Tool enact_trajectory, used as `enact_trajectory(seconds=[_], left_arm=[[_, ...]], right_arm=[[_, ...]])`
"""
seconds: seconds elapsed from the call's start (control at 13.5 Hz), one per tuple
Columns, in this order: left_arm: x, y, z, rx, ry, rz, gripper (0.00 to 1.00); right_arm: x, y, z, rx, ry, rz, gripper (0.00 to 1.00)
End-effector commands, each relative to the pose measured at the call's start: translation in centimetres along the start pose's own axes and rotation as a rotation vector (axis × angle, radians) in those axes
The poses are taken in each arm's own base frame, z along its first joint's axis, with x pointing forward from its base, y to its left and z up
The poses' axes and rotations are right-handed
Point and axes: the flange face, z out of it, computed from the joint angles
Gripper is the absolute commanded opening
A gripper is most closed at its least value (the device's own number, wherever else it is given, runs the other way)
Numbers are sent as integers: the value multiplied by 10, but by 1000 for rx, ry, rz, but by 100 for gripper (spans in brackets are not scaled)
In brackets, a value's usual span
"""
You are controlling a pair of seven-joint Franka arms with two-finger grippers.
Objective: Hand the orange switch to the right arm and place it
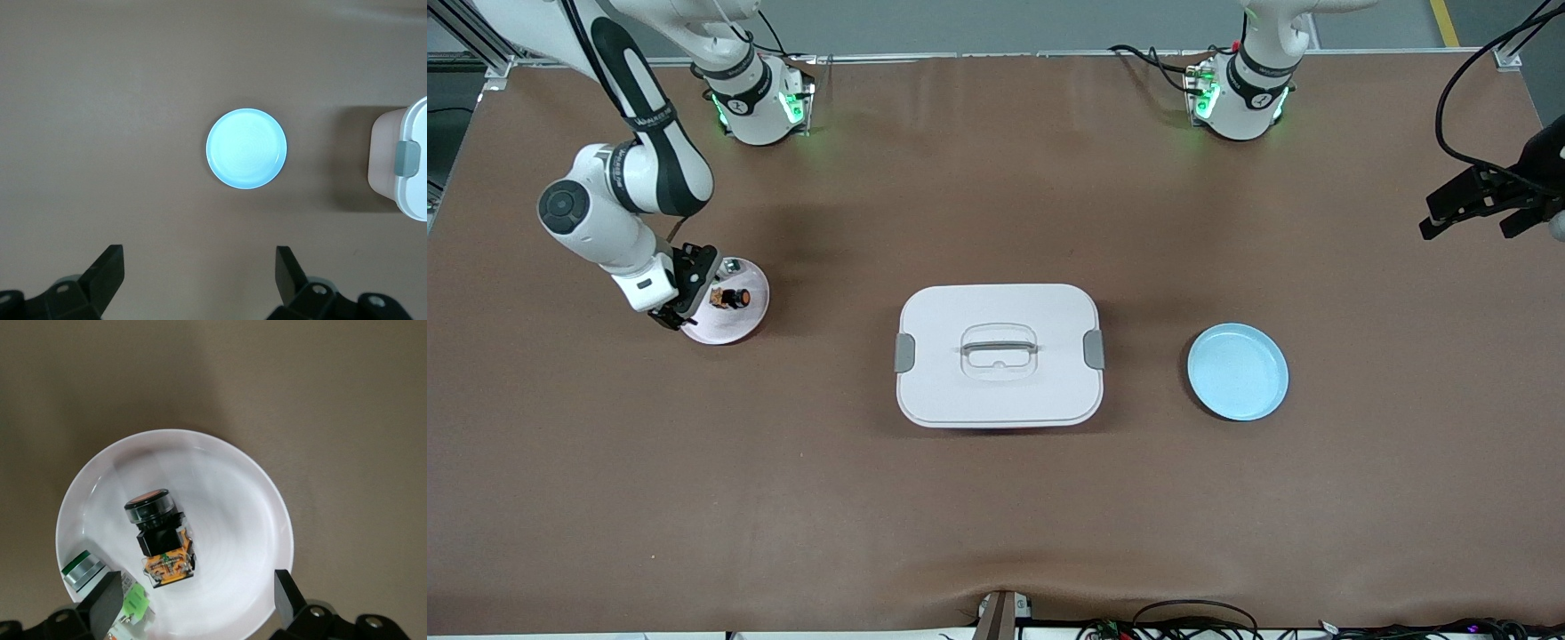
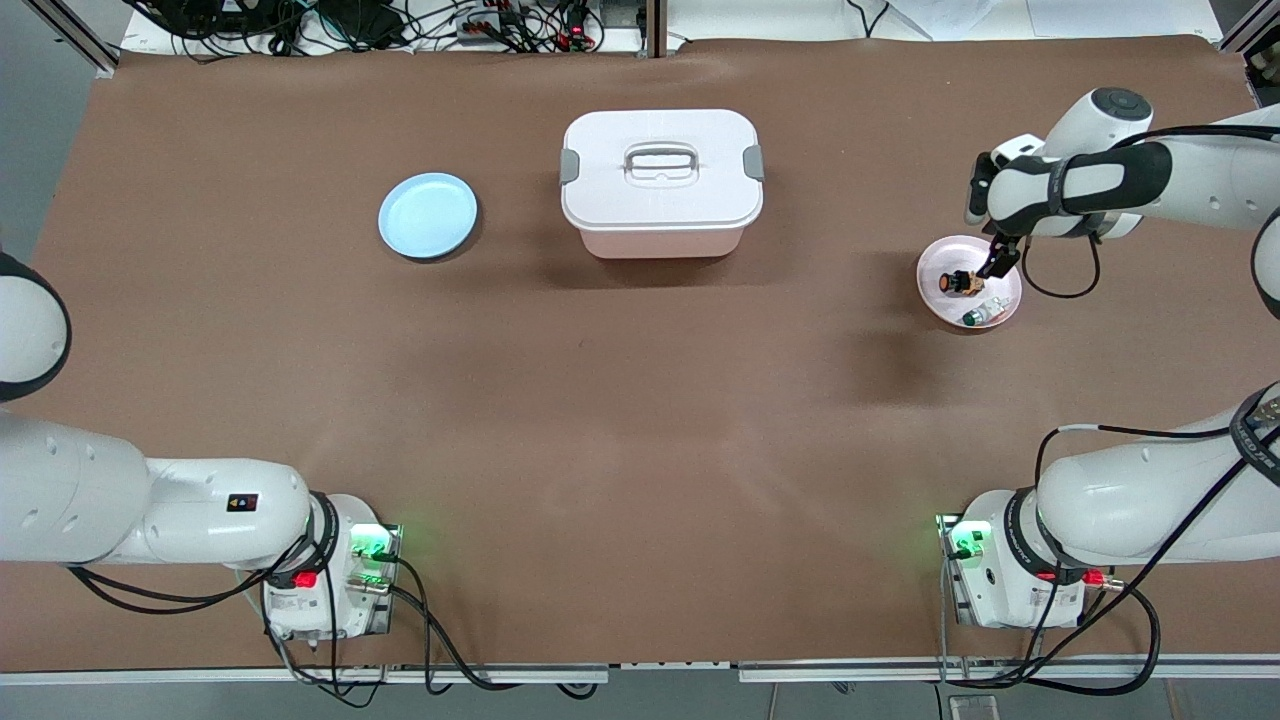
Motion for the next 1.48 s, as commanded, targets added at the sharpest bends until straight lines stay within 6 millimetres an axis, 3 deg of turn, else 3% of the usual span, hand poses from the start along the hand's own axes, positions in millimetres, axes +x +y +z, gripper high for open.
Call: enact_trajectory(seconds=[0.0, 0.37, 0.67, 1.04, 1.41], left_arm=[[2, 2, -8, 23, 1, 12, 100], [0, 5, -9, 21, -10, 23, 100], [0, 5, -9, 18, -13, 23, 100], [-1, 4, -9, 17, -16, 21, 100], [0, 3, -7, 18, -19, 21, 100]], right_arm=[[4, 19, -36, 27, -13, 72, 100], [13, 73, -134, 95, -45, 292, 100], [27, 99, -210, 12, -137, 381, 100], [29, 103, -268, -8, -148, 840, 100], [10, 113, -313, -18, -92, 969, 100]])
